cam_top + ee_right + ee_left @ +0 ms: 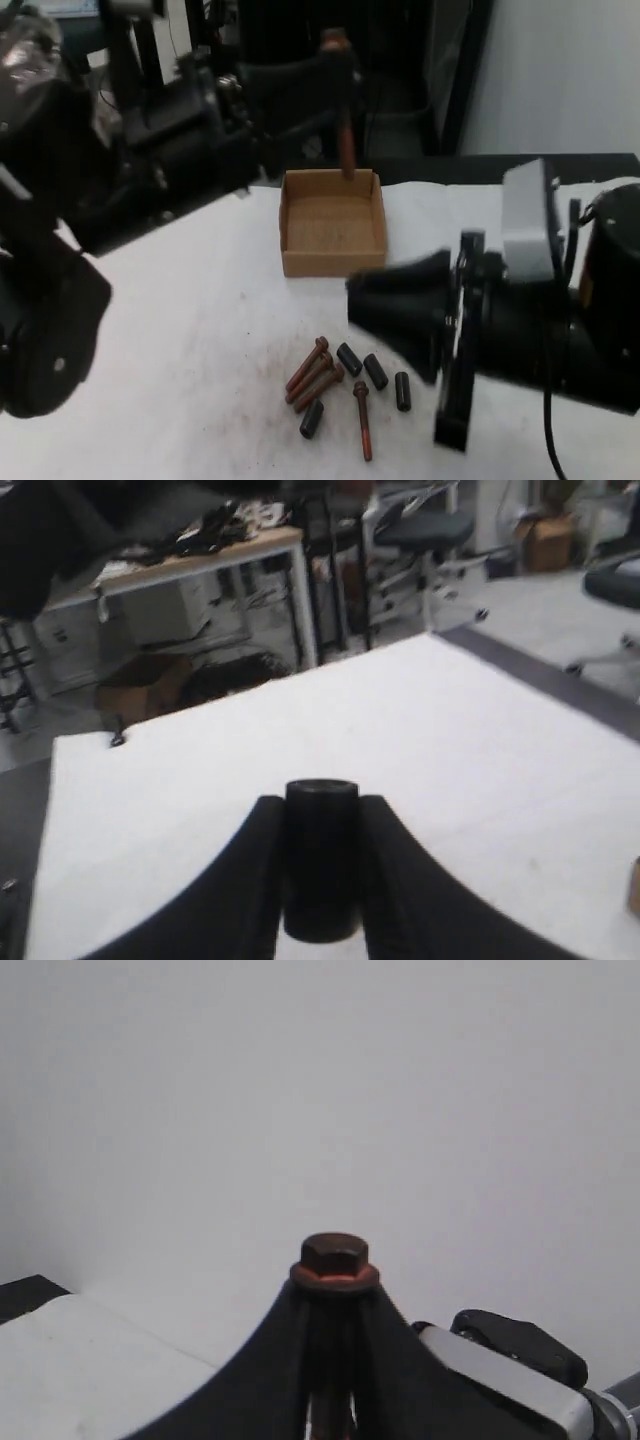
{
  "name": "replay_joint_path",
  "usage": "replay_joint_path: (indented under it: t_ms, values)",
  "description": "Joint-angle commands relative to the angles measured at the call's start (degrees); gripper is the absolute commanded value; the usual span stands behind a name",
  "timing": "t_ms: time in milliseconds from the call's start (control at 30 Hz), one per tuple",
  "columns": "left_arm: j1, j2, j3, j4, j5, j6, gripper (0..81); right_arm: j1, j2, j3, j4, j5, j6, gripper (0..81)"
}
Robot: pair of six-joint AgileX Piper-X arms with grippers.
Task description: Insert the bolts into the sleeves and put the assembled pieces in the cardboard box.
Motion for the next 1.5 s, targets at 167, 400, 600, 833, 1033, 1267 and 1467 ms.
replay_joint_path:
  t_ms: [167, 400, 600, 833, 1033, 1267, 1467]
  values:
    - [-2.2, -0.3, -2.1, -1.6, -5.0, 7.6, 0.4, -0.1, -0.5, -0.1, -12.2, 3.8, -0.7, 0.8]
    - [-3.6, -0.3, -2.2, -1.6, -5.5, 15.5, 0.4, 0.1, -0.5, -0.1, -12.5, 3.8, -0.2, 0.8]
    - [-3.6, -0.3, -2.2, -1.6, -6.2, 15.9, 0.4, -0.5, -0.5, -0.1, -12.9, 3.9, -0.2, 0.8]
    - [-3.6, -0.3, -2.2, -1.6, -6.2, 15.9, 0.4, -1.3, -0.5, -0.1, -14.5, 4.2, -0.2, 0.8]
    - [-3.6, -0.3, -2.2, -0.8, -6.2, 15.8, 0.4, -1.3, -0.5, -0.2, -14.7, 4.1, -0.2, 0.8]
    - [-3.6, -0.3, -2.2, 0.7, -6.2, 15.8, 0.4, -1.2, -0.5, -0.2, -14.7, 3.8, -0.2, 0.8]
    - [-3.6, -0.3, -2.2, 0.7, -4.6, 15.8, 0.4, -1.2, -0.5, -0.2, -14.7, 4.0, -0.2, 0.8]
